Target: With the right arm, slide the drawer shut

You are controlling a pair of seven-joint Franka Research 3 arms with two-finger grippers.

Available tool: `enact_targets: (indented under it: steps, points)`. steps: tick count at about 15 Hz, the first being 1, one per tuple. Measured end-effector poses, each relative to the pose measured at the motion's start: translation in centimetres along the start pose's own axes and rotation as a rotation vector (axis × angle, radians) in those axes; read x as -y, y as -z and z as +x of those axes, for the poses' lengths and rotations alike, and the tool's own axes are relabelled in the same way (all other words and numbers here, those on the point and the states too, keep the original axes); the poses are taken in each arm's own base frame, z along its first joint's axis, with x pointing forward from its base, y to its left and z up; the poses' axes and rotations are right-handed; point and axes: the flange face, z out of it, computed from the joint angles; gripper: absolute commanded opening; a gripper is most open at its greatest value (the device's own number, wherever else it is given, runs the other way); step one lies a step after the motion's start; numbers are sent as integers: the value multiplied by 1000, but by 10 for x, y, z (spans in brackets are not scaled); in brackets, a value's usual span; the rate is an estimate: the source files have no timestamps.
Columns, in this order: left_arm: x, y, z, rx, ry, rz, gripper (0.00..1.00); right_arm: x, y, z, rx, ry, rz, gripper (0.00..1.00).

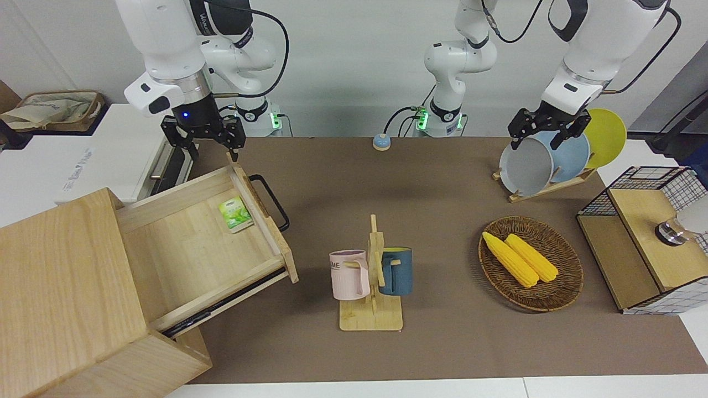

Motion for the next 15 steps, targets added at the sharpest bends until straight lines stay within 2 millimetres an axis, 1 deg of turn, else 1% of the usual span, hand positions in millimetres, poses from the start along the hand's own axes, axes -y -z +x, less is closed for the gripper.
enact_targets:
  steps: [1, 4, 12, 15]
  points:
    - [0, 0, 0, 0, 0, 0, 993, -1, 2, -2, 3, 6, 0, 1]
    - [0, 0, 0, 0, 0, 0, 993, -4, 7, -7, 11, 12, -2, 0]
    - [0, 0, 0, 0, 0, 0, 993, -8, 10, -8, 10, 27, -3, 0]
    - [0, 0, 0, 0, 0, 0, 993, -6, 25, -19, -4, 34, -2, 0]
